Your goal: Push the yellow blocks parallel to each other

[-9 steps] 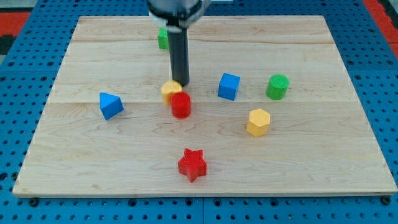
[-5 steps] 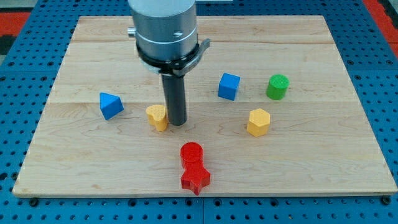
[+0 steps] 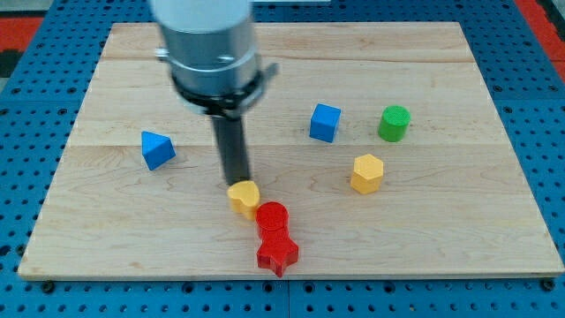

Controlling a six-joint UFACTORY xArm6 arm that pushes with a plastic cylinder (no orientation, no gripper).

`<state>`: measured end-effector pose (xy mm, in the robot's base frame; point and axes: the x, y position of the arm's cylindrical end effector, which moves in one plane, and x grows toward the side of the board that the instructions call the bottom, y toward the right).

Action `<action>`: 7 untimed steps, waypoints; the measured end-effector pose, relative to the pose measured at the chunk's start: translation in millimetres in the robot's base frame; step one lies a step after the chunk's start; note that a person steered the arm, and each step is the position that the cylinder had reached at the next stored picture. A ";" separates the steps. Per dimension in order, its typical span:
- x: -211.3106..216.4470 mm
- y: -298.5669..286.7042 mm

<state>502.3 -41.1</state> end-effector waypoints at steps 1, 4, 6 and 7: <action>1.9 9.0; -62.2 129.3; 14.0 140.4; 34.2 116.0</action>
